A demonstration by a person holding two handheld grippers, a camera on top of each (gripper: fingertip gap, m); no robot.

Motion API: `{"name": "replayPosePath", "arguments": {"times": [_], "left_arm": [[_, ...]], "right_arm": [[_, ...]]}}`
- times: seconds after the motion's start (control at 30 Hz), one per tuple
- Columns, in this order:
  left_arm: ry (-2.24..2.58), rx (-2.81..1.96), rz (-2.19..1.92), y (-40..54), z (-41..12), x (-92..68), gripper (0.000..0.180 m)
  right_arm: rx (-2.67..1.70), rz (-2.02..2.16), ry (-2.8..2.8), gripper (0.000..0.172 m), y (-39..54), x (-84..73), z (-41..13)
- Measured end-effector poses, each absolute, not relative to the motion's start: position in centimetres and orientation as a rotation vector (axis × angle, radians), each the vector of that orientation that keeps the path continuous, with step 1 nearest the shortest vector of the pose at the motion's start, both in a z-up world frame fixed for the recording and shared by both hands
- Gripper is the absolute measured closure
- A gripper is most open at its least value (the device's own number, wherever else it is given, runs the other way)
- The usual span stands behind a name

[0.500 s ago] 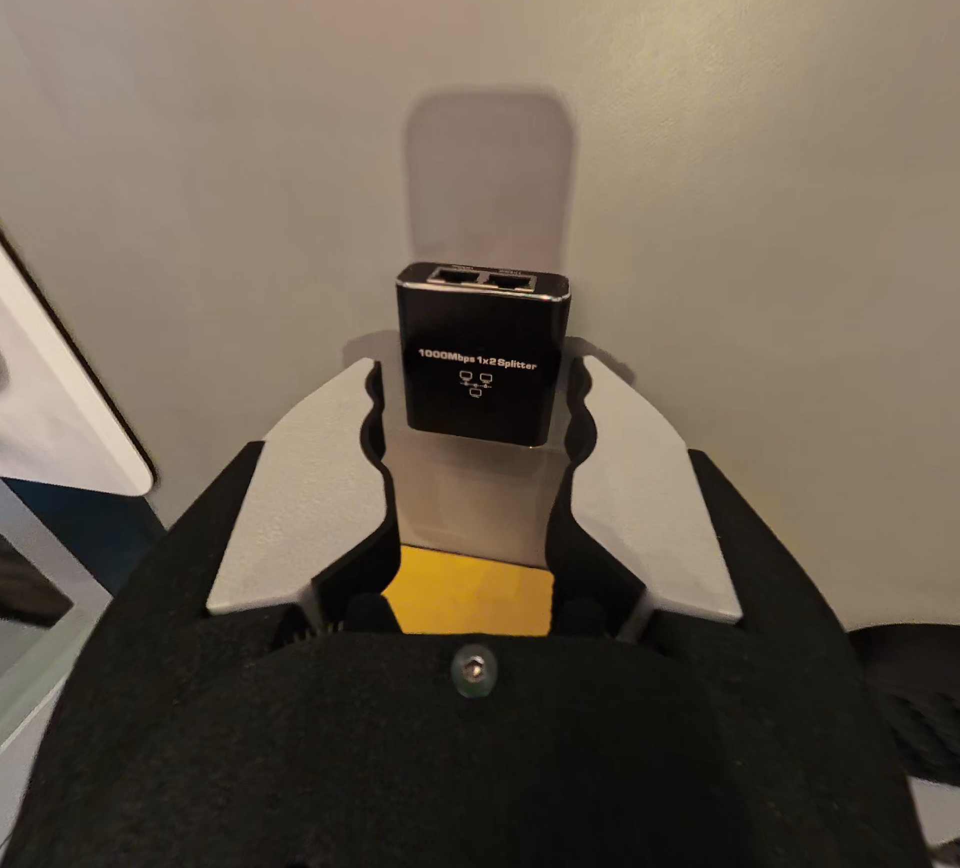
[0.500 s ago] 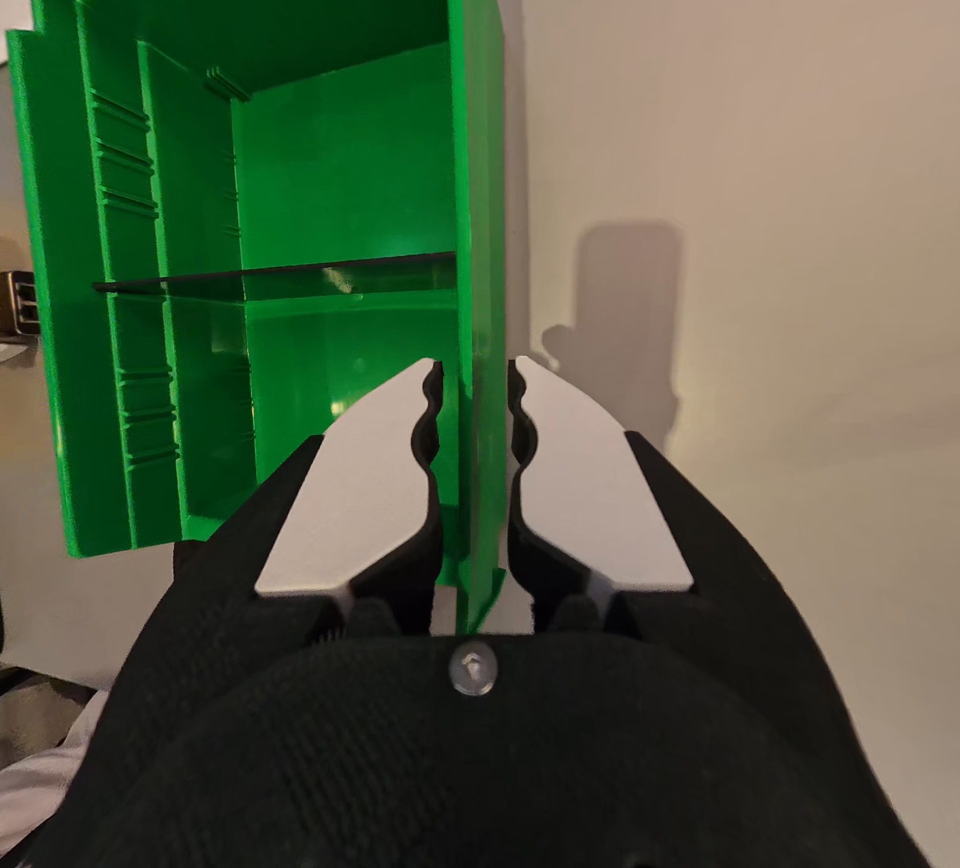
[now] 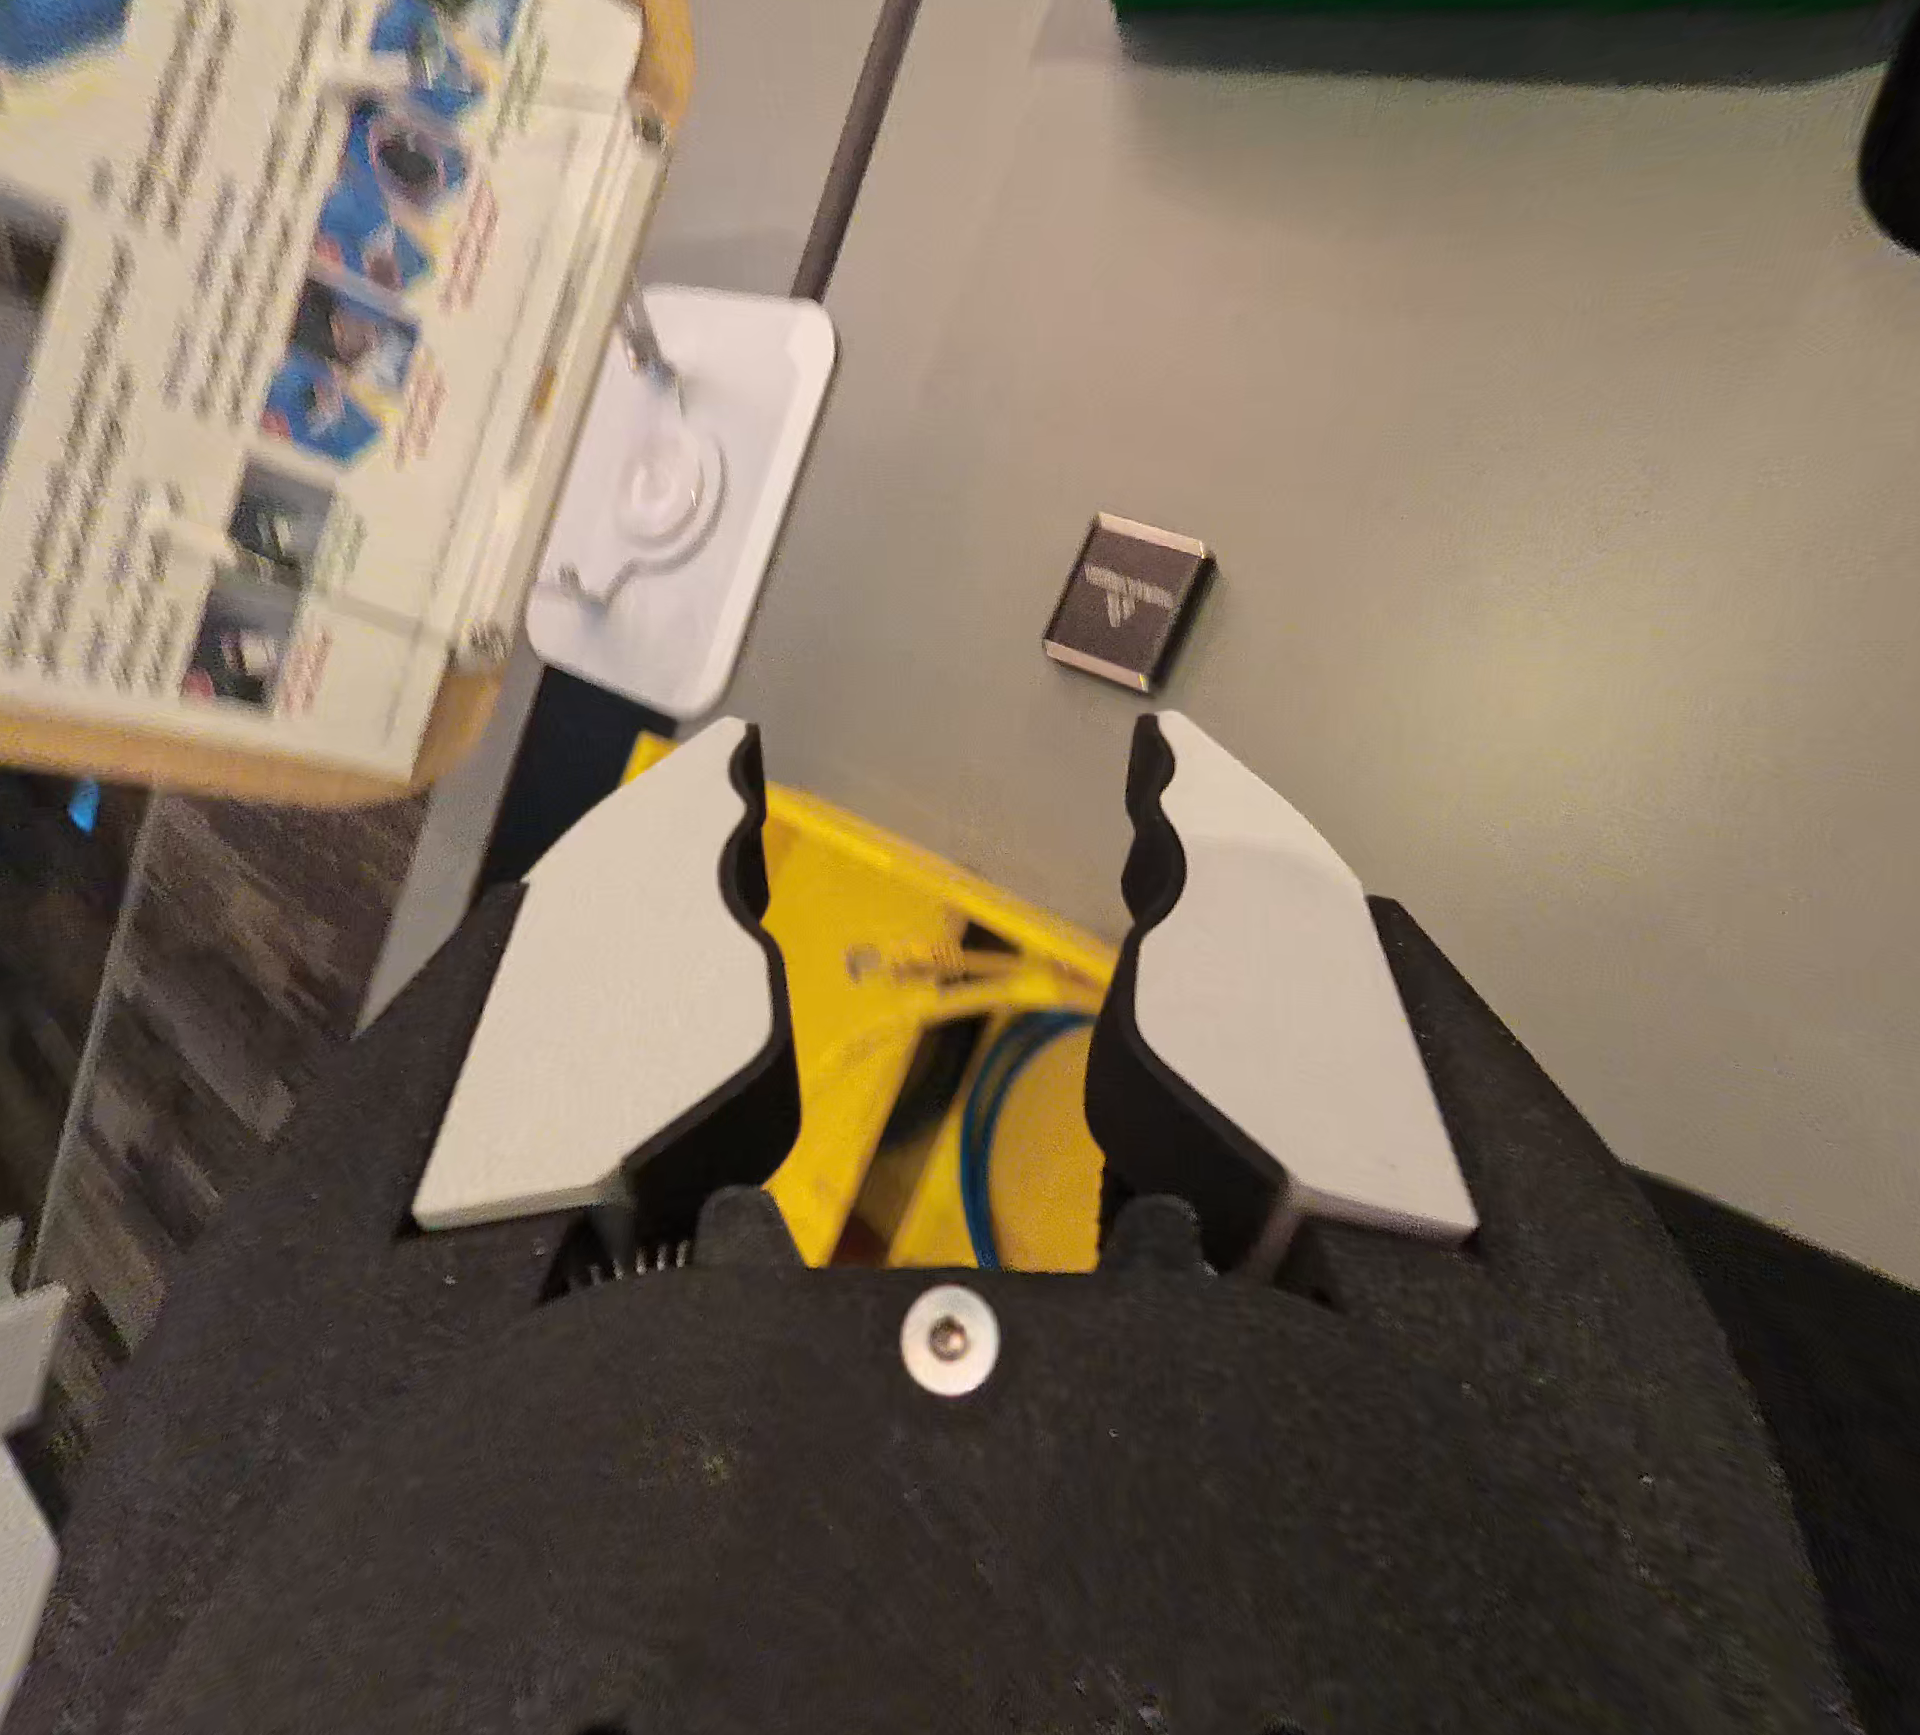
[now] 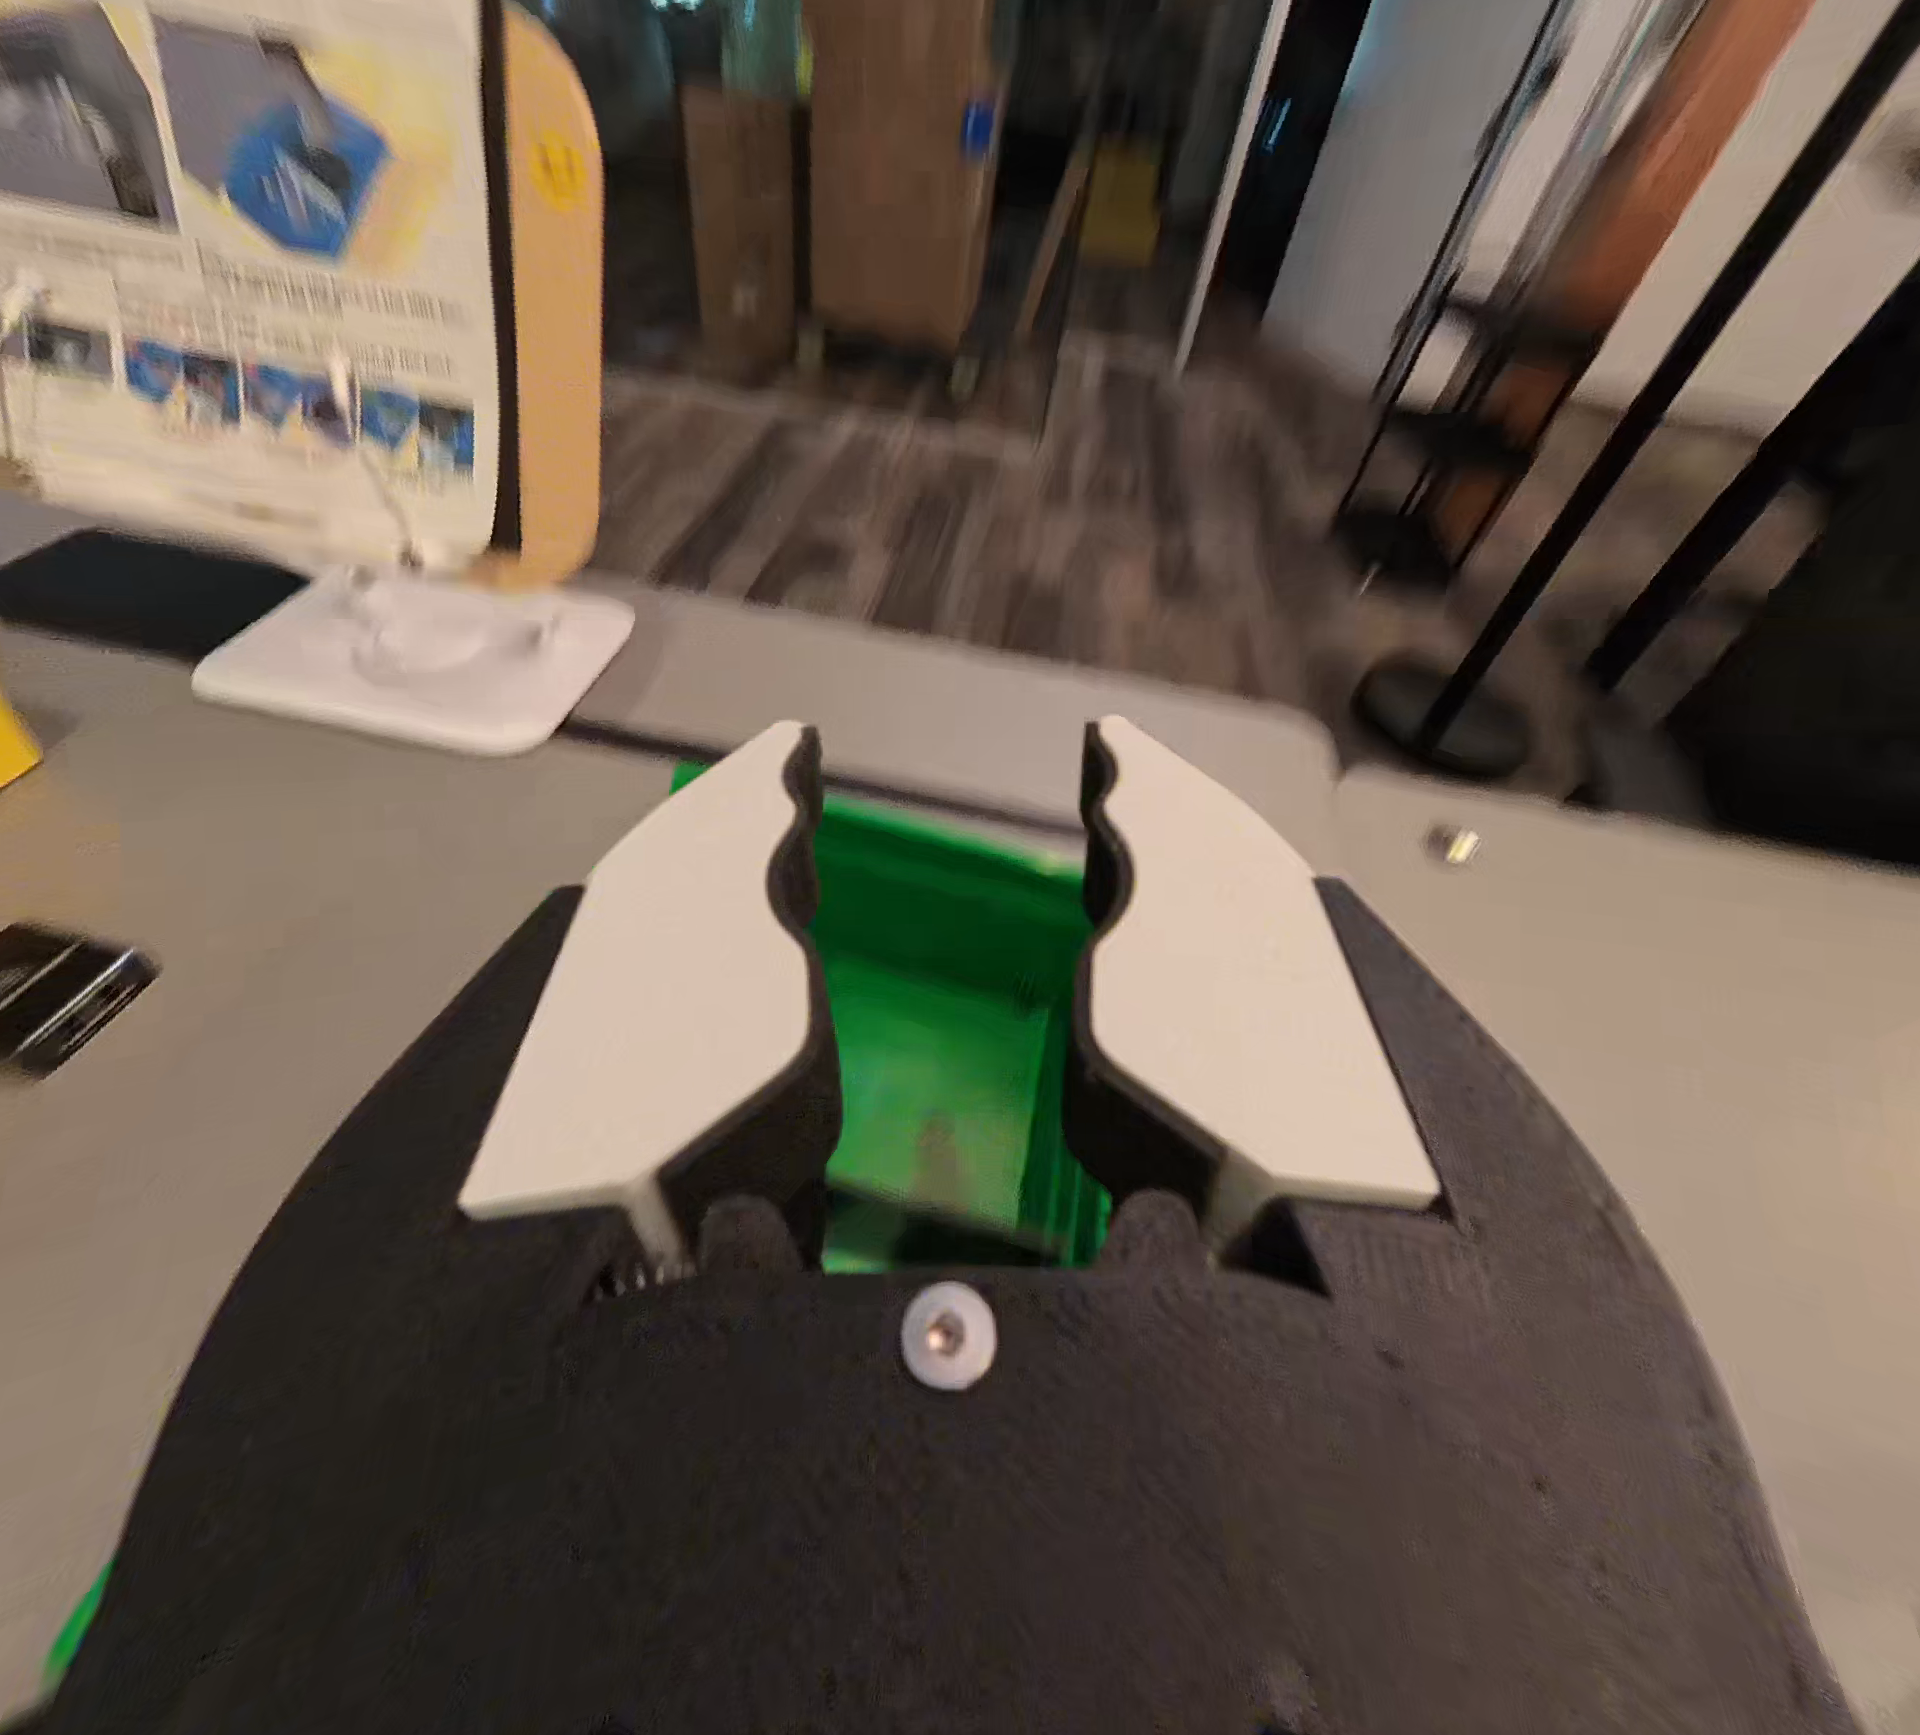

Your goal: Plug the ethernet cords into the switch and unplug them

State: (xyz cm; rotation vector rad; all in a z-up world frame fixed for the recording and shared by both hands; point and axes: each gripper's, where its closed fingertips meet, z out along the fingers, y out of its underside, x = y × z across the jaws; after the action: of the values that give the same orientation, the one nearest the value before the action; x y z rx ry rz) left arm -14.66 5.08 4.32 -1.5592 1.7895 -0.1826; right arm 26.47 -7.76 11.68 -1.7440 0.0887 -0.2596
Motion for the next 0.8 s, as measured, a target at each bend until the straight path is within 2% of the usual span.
{"name": "replayPosePath", "arguments": {"times": [0.17,0.4,0.63,0.8], "left_arm": [[1.594,-1.817,-0.160,4.9,-0.1,-23.4,0.134],[1.088,-2.096,-0.634,7.4,-3.7,-24.0,0.133],[0.920,-2.215,-0.634,9.2,-6.4,-22.6,0.131],[0.918,-2.266,-0.760,8.8,-7.2,-21.2,0.158]], "right_arm": [[-1.552,-0.351,-0.039,0.122,-5.8,21.6,15.8],[-1.611,-0.426,-0.132,0.122,-4.2,19.3,14.9],[-1.630,-0.409,-0.125,0.122,-4.8,19.7,14.4],[-1.633,-0.386,-0.133,0.122,-4.6,19.7,14.3]]}}
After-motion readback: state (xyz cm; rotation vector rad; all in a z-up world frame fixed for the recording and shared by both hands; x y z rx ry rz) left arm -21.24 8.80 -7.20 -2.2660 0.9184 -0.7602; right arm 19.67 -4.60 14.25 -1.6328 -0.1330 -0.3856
